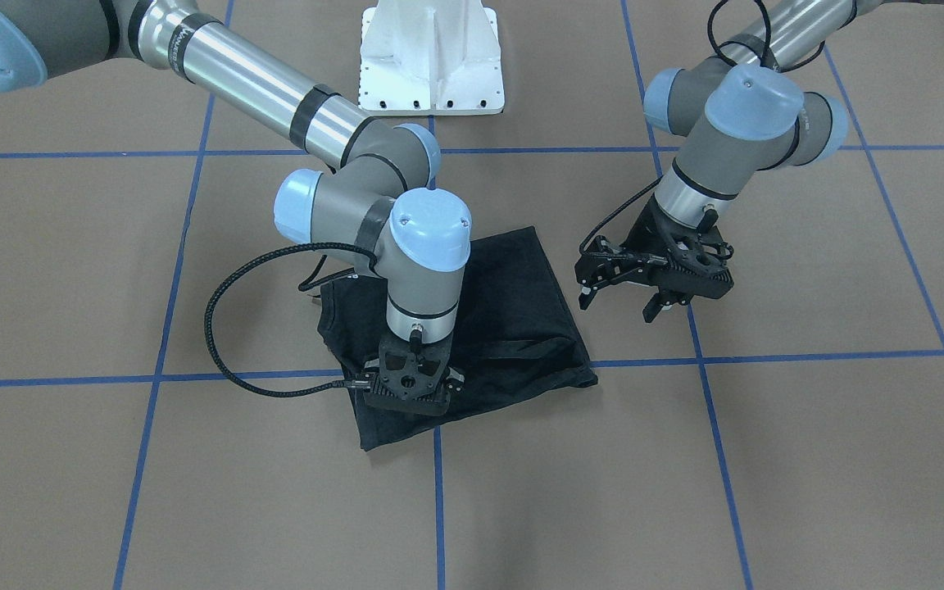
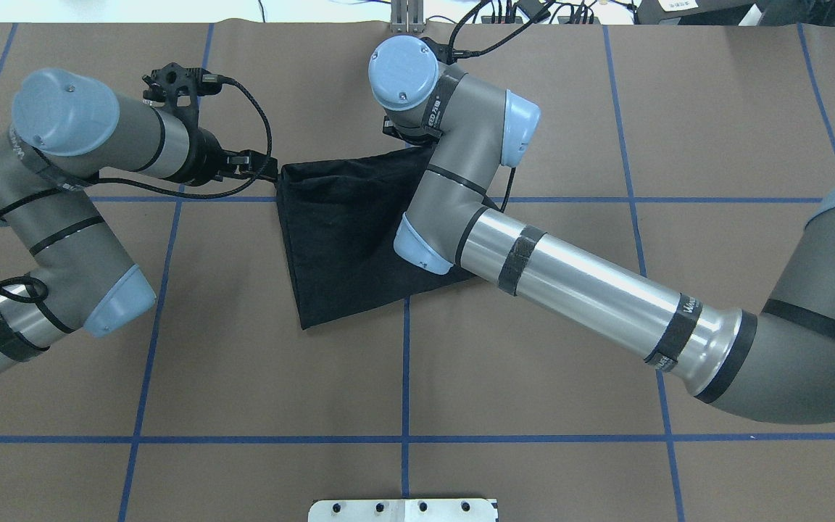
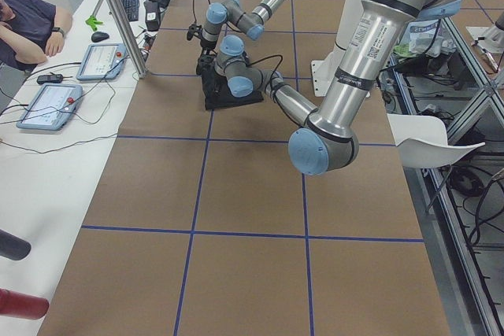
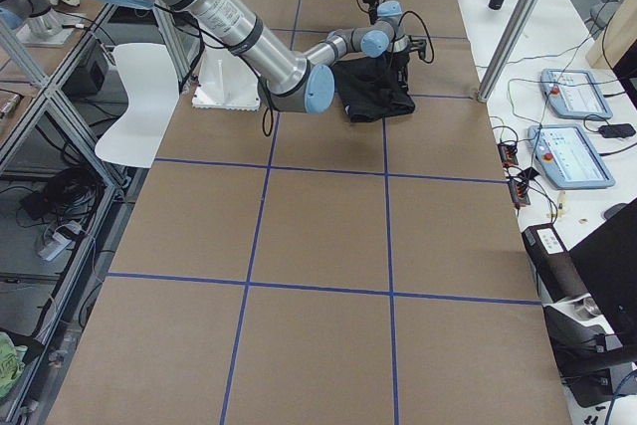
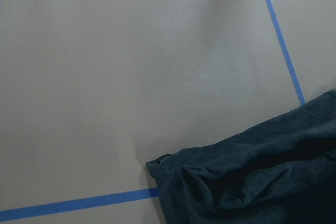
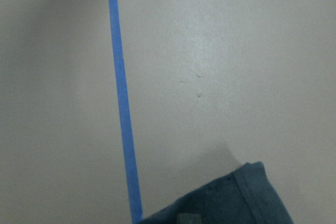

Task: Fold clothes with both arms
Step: 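Open both grippers and raise them away from the folded shirt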

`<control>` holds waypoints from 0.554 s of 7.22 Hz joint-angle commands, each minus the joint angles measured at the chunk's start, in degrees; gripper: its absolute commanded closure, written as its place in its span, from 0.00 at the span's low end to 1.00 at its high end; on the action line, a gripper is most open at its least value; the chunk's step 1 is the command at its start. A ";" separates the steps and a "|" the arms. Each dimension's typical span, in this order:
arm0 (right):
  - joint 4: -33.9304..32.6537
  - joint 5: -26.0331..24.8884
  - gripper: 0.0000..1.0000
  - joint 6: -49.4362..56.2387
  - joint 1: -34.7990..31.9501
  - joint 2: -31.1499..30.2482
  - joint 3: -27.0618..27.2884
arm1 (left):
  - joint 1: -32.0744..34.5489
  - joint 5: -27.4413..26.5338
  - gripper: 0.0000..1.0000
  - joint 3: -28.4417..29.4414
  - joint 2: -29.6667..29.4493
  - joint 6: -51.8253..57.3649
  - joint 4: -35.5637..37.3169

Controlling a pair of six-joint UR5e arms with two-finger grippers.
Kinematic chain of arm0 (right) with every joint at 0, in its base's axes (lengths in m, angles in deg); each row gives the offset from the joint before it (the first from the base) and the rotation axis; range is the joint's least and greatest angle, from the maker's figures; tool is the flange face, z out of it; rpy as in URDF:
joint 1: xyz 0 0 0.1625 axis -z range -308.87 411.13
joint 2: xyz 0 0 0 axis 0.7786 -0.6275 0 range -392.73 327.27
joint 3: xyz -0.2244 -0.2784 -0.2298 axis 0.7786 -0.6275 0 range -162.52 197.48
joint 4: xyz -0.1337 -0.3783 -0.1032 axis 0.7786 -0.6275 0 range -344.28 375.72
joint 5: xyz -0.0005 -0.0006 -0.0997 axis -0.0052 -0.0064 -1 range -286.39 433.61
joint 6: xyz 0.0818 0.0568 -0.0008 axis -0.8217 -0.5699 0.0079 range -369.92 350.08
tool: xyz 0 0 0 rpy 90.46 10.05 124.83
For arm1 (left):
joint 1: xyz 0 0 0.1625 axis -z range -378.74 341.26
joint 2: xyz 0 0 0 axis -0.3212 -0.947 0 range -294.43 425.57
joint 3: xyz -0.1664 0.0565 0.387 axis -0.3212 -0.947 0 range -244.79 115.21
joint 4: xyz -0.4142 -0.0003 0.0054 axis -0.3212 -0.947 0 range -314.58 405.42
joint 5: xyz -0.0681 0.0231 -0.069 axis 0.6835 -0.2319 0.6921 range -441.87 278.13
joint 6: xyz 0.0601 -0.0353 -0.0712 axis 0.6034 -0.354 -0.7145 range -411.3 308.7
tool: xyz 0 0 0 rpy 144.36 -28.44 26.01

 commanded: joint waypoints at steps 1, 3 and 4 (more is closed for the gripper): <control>1.71 0.52 1.00 1.47 -1.02 1.43 -0.64 | 0.00 0.03 0.00 -0.09 0.04 0.00 0.00; 1.10 4.89 0.94 5.14 -1.55 1.09 -0.03 | 0.61 1.86 0.00 -0.52 0.13 0.17 0.52; 0.49 7.71 0.09 4.90 -1.55 -0.05 0.33 | 1.83 4.40 0.00 -1.92 1.78 1.57 1.75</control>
